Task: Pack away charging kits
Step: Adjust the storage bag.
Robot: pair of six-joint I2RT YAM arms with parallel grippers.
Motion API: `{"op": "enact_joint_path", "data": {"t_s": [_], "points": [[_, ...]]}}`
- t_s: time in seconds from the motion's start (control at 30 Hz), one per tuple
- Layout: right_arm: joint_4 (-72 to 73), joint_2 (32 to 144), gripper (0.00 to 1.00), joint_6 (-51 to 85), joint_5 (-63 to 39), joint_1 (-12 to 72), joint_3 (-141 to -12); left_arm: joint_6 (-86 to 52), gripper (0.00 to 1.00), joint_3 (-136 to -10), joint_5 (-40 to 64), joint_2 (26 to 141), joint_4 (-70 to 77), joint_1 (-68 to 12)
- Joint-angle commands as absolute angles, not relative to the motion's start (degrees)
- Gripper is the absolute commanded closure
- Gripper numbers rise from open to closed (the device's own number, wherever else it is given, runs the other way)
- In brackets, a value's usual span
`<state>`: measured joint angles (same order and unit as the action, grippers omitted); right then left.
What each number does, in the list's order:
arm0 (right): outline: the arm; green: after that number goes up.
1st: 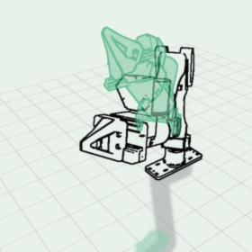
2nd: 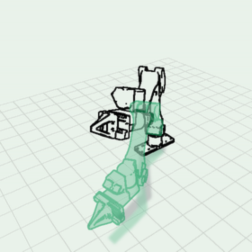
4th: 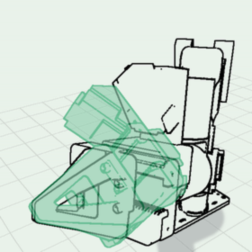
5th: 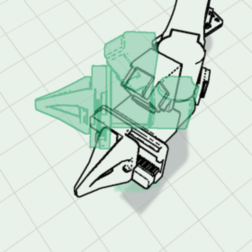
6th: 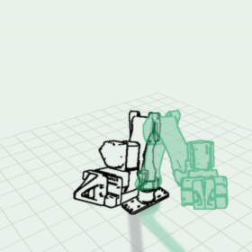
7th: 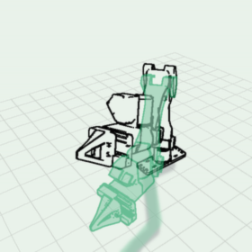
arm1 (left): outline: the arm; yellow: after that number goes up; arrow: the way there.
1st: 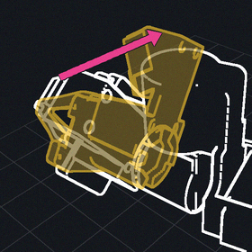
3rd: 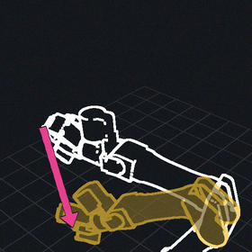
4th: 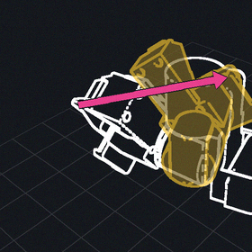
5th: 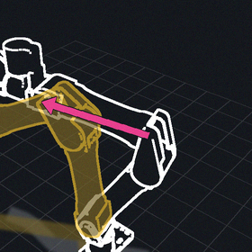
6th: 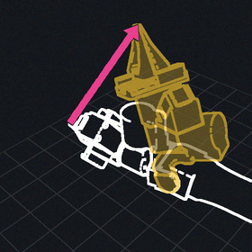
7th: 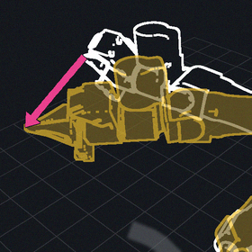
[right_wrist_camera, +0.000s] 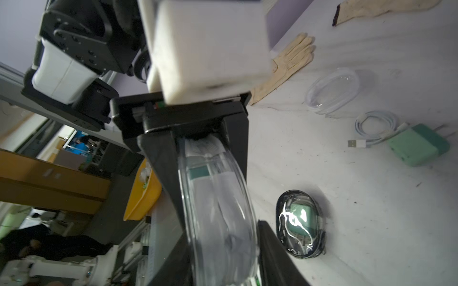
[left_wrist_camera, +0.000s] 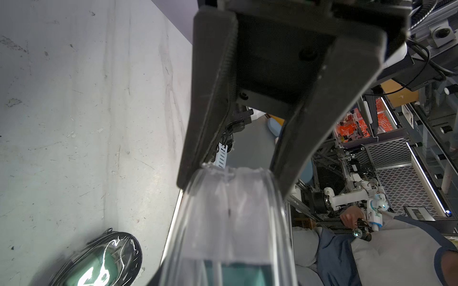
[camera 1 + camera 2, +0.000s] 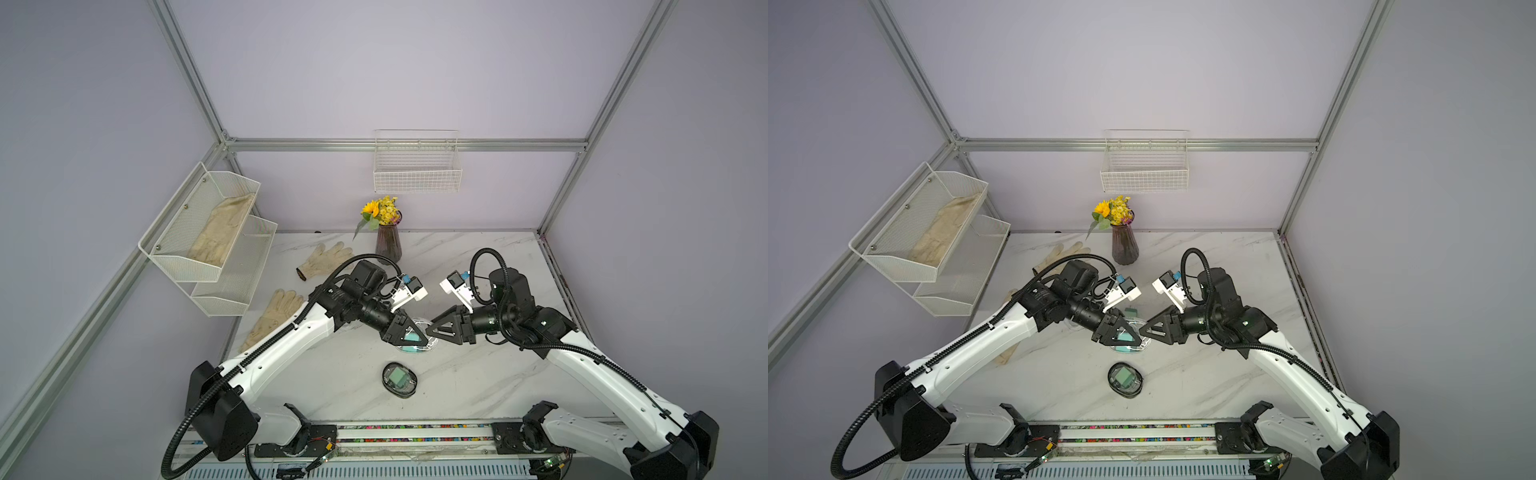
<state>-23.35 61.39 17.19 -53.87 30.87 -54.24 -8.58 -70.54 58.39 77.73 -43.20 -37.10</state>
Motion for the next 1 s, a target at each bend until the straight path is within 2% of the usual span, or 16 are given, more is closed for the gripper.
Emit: {"op": "enact_joint_path", "data": {"t_s": [0.0, 0.1, 0.2, 0.3, 0.37, 0.47, 0.57, 0.67, 0.77, 0.87, 0.9, 0.97], "points": [[-16.7, 61.3, 0.97, 20.6, -58.7, 30.6, -51.7, -11.4, 1.0, -68.6, 61.9, 74.0, -36.2, -35.7], [-13.5, 59.9, 1.0, 23.1, -58.6, 30.2, -50.6, -12.7, 0.99, -67.7, 61.9, 73.2, -34.4, -35.1], [-9.2, 58.3, 1.0, 26.7, -58.0, 29.3, -49.9, -16.7, 0.68, -65.7, 61.4, 72.4, -31.3, -34.4], [-0.8, 56.5, 1.0, 33.8, -56.3, 28.3, -47.5, -25.0, 0.31, -61.1, 59.7, 69.8, -21.6, -34.2], [4.3, 55.0, 1.0, 38.6, -52.0, 27.9, -45.6, -34.1, 0.21, -56.5, 57.8, 67.5, -10.0, -34.2], [15.3, 53.7, 1.0, 47.4, -47.8, 27.9, -41.0, -48.0, 0.18, -48.8, 51.4, 65.0, 10.8, -34.3], [30.1, 54.2, 1.0, 57.0, -45.7, 27.9, -35.2, -56.3, 0.19, -44.2, 45.5, 65.8, 25.3, -34.7], [34.5, 56.0, 1.0, 59.5, -46.2, 27.9, -33.4, -58.5, 0.22, -43.5, 42.1, 67.5, 31.2, -35.2], [32.9, 56.0, 1.0, 58.1, -46.4, 27.9, -33.3, -60.0, 0.48, -43.9, 40.9, 69.0, 33.5, -35.1], [28.3, 55.1, 1.0, 55.5, -46.1, 27.9, -34.8, -60.4, 0.66, -45.5, 42.4, 70.3, 33.1, -35.1], [27.3, 54.7, 0.91, 54.8, -45.9, 27.9, -35.3, -60.8, 0.72, -46.1, 43.3, 70.8, 33.1, -35.1], [24.4, 53.8, 0.76, 53.7, -45.8, 27.9, -36.7, -62.1, 0.73, -46.6, 44.4, 71.3, 33.6, -35.0]]}}
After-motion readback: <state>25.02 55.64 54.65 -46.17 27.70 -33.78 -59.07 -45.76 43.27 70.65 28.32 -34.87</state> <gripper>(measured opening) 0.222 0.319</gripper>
